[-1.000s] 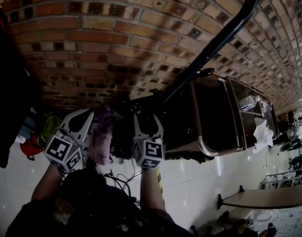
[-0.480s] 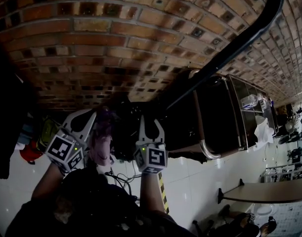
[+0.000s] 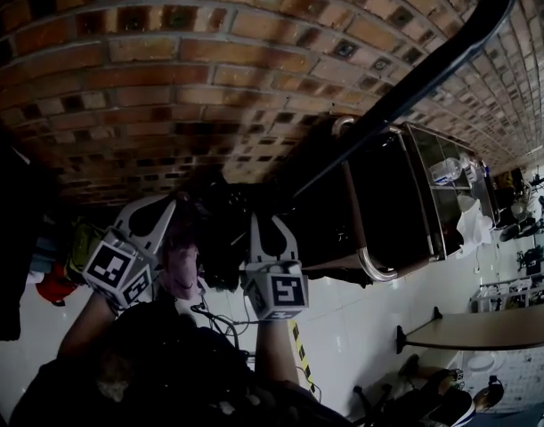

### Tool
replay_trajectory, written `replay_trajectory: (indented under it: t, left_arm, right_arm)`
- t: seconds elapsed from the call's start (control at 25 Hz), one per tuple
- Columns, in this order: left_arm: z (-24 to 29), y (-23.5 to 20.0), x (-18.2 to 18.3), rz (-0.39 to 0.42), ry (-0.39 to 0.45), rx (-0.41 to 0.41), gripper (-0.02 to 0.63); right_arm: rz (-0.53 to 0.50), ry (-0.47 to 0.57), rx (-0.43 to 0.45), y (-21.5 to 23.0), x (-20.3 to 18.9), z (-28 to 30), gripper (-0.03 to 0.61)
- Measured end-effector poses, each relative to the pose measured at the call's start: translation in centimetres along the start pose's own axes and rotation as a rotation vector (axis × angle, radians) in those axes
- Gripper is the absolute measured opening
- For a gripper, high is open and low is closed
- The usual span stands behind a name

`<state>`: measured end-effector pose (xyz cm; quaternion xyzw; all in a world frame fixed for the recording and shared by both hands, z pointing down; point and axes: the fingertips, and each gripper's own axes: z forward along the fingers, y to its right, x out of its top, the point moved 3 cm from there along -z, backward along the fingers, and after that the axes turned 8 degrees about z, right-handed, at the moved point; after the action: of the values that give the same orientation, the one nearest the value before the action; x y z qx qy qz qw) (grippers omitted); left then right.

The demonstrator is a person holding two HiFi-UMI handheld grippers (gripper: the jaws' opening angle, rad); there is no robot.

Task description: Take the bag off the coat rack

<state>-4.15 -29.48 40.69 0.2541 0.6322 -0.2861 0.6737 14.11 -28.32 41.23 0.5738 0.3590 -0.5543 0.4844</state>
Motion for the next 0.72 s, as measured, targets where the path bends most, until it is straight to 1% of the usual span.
replay_trajectory:
  t: [0.16, 0.28, 0.44, 0.6, 0.72]
  left_arm:
    - [0.7, -0.1, 0.1, 0.0, 0.004, -0.018, 0.028]
    - [1.1, -0.4, 0.3, 0.002, 0.008, -0.023, 0.028]
    - [1.3, -0.8, 0.7, 0.003, 0.018, -0.026, 0.028]
    - [1.7, -1.0, 1.2, 0.01, 0.025, -0.04, 0.028]
    - [2.1, -1.0, 1.5, 0.014, 0.03, -0.048, 0.028]
  right_arm:
    - [-0.003, 0.018, 0.052, -0.5, 0.2, -0.4, 0.04]
    - [-0.013, 0.066, 0.089, -1.3, 1.1, -0.7, 0.035]
    - [-0.026, 0.091, 0.127, -2.5, 2.7, -0.9, 0.032]
    - [-0.017, 0.119, 0.154, -3.3, 4.5, -1.1, 0.029]
    - [-0.011, 0.127, 0.158, -3.3, 5.3, -1.0, 0.029]
